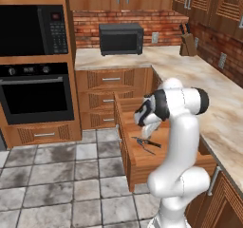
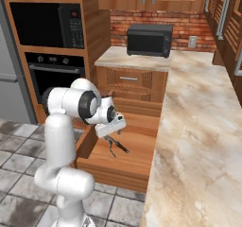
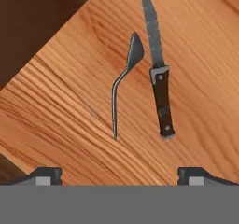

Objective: Pick up the metallic utensils from the counter and place them in the open drawer. Make sure not to pick up any wooden utensils.

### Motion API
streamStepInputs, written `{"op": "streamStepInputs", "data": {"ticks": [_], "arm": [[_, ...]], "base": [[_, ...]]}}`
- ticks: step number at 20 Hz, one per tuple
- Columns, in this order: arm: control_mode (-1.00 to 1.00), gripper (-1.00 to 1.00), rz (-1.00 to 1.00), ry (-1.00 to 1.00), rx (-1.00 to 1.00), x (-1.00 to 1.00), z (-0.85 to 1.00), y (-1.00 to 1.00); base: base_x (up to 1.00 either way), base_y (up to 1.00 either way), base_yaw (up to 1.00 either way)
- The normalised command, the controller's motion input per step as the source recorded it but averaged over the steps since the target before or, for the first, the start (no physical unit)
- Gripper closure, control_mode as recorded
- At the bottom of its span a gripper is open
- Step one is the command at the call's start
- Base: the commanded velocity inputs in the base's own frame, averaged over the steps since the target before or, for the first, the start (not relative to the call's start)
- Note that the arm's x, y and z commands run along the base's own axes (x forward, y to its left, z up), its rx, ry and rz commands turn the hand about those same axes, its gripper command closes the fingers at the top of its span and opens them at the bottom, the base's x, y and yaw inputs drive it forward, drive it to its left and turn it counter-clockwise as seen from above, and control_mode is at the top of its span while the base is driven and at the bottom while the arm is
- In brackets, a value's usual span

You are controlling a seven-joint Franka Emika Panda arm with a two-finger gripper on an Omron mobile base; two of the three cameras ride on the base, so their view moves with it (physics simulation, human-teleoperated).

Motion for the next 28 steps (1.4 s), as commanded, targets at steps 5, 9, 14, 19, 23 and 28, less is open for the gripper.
{"op": "streamStepInputs", "data": {"ticks": [5,9,14,19,23,28], "arm": [[-1.0,-1.0,-0.04,-0.54,0.07,-0.96,0.91,0.08],[-1.0,-1.0,-0.13,-0.37,0.06,-0.65,1.0,0.0],[-1.0,-1.0,-0.07,-0.22,0.0,-0.24,1.0,0.01],[-1.0,-1.0,-0.01,0.0,0.0,-0.07,1.0,0.03],[-1.0,-1.0,0.0,0.06,0.14,-0.07,1.0,0.0],[-1.0,-1.0,-0.13,0.0,0.08,-0.19,0.97,0.08]], "base": [[0.0,0.0,0.0],[0.0,0.0,0.0],[0.0,0.0,0.0],[0.0,0.0,0.0],[0.0,0.0,0.0],[0.0,0.0,0.0]]}}
